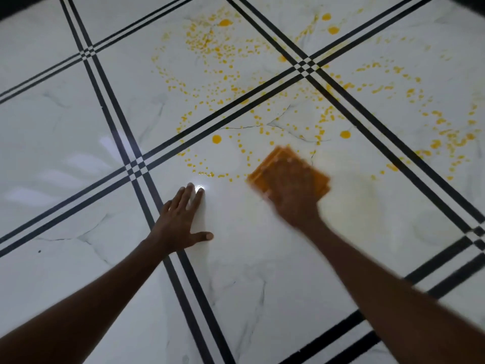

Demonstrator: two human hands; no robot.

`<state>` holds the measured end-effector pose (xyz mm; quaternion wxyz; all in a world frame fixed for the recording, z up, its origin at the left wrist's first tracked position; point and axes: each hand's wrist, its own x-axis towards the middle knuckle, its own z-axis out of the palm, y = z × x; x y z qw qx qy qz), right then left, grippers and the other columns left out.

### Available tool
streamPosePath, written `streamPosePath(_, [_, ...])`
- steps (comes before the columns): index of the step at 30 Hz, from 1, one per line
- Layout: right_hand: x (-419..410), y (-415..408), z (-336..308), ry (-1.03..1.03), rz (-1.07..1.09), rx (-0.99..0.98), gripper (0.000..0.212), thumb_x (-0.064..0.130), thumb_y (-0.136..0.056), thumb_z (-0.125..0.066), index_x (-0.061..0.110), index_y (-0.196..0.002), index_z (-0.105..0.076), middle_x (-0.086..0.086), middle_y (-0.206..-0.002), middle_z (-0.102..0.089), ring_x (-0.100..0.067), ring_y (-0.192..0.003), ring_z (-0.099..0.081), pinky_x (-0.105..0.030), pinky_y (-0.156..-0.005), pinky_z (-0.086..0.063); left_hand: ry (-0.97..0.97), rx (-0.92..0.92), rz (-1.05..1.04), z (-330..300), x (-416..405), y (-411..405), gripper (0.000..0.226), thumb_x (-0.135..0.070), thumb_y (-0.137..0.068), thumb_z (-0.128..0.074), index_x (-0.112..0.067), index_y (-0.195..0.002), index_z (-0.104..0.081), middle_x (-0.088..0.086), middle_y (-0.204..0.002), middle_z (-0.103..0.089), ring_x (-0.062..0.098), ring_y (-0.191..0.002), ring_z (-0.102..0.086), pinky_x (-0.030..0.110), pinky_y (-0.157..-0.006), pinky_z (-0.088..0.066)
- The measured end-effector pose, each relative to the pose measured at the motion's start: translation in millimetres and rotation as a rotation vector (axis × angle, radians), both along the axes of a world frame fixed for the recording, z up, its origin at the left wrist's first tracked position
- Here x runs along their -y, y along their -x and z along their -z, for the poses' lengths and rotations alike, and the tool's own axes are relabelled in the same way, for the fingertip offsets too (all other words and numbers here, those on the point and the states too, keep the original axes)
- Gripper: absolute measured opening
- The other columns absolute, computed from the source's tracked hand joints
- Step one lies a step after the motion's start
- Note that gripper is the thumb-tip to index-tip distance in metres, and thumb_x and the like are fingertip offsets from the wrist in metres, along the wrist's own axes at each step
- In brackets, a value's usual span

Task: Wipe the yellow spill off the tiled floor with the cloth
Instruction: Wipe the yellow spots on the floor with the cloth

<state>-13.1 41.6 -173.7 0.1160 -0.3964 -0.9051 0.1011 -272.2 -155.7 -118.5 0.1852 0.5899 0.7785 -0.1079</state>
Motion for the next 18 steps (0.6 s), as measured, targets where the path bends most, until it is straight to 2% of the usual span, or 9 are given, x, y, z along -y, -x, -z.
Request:
streamPosePath(3, [-35.7,-34.8,0.1,-0.035,0.333,0.022,0.064,0.046,-0.1,-0.041,0.021,-0.159,-0.037,-0.018,-0.166,-0.032,-0.043,-0.153,-0.025,-0.068,-0.122,-0.016,0.029,0.019,-0.016,0.7,-2.3,-2.5,0.13,-0.094,-0.061,-0.03,-0.022,-0.16,0.012,0.011,-0.167,0.018,0.028,-0.156,0.011,0.048,-0.124,-0.013])
streamPosePath(6, [76.1,-26.3,-21.5,0.062,0.512,-0.011,0.07,0.043,-0.096,-0.045,0.024,-0.162,-0.03,-0.017,-0.17,-0.02,-0.045,-0.156,-0.014,-0.068,-0.122,-0.01,0.068,-0.001,-0.016,-7.7,-4.2,-2.6,0.131,-0.095,-0.059,-0.026,-0.022,-0.16,0.015,0.012,-0.166,0.02,0.029,-0.155,0.012,0.048,-0.124,-0.011])
streamPosePath(9, [185.6,-1.2,-24.1,0.111,-0.009,-0.009,0.074,0.042,-0.093,-0.052,0.026,-0.162,-0.03,-0.011,-0.172,-0.016,-0.042,-0.158,-0.009,-0.069,-0.122,-0.011,0.102,0.023,-0.024,-16.6,-7.4,-2.9,0.134,-0.098,-0.06,-0.035,-0.024,-0.159,0.015,0.009,-0.166,0.022,0.028,-0.155,0.014,0.048,-0.126,-0.011])
streamPosePath(11, [144.2,19.0,-16.8,0.076,-0.319,-0.004,0.071,0.045,-0.096,-0.047,0.028,-0.162,-0.029,-0.009,-0.171,-0.019,-0.037,-0.159,-0.008,-0.066,-0.125,-0.008,0.11,0.034,-0.016,-18.7,-8.1,-1.6,0.129,-0.09,-0.068,-0.048,-0.024,-0.159,0.016,0.008,-0.166,0.023,0.027,-0.155,0.015,0.048,-0.126,-0.009])
streamPosePath(12, [102.3,29.6,-11.0,0.047,-0.369,0.002,0.068,0.047,-0.097,-0.044,0.027,-0.161,-0.031,-0.01,-0.17,-0.024,-0.036,-0.159,-0.01,-0.063,-0.126,-0.004,0.103,0.036,-0.015,-17.5,-8.0,-0.4,0.127,-0.086,-0.072,-0.054,-0.024,-0.159,0.015,0.008,-0.166,0.023,0.026,-0.155,0.015,0.047,-0.126,-0.009])
streamPosePath(13, [59.3,38.7,-8.1,0.037,-0.336,0.016,0.065,0.049,-0.099,-0.041,0.023,-0.16,-0.036,-0.012,-0.167,-0.031,-0.036,-0.158,-0.015,-0.06,-0.127,-0.003,0.095,0.043,-0.018,-16.4,-7.3,0.7,0.127,-0.083,-0.073,-0.058,-0.025,-0.159,0.015,0.007,-0.166,0.022,0.026,-0.155,0.015,0.046,-0.126,-0.009])
streamPosePath(15, [-14.9,35.2,1.1,-0.047,-0.037,-0.014,0.06,0.049,-0.104,-0.034,0.015,-0.152,-0.046,-0.019,-0.158,-0.045,-0.043,-0.151,-0.032,-0.063,-0.125,-0.015,0.066,0.058,-0.027,-12.0,-2.4,1.7,0.126,-0.081,-0.073,-0.061,-0.026,-0.16,0.013,0.005,-0.167,0.021,0.024,-0.155,0.015,0.045,-0.126,-0.009])
streamPosePath(16, [-33.5,24.2,0.1,-0.093,0.112,-0.032,0.058,0.048,-0.105,-0.034,0.014,-0.151,-0.047,-0.021,-0.156,-0.046,-0.046,-0.148,-0.036,-0.066,-0.122,-0.02,0.05,0.062,-0.031,-9.9,0.4,2.4,0.125,-0.08,-0.073,-0.061,-0.027,-0.16,0.013,0.005,-0.167,0.021,0.024,-0.155,0.014,0.045,-0.126,-0.009])
streamPosePath(18, [-17.9,-4.8,-6.1,-0.04,0.313,-0.026,0.06,0.045,-0.102,-0.04,0.019,-0.156,-0.041,-0.02,-0.163,-0.036,-0.046,-0.151,-0.028,-0.068,-0.121,-0.017,0.04,0.068,-0.027,-7.4,6.1,3.1,0.123,-0.081,-0.074,-0.06,-0.028,-0.16,0.012,0.004,-0.167,0.02,0.024,-0.155,0.015,0.046,-0.127,-0.009])
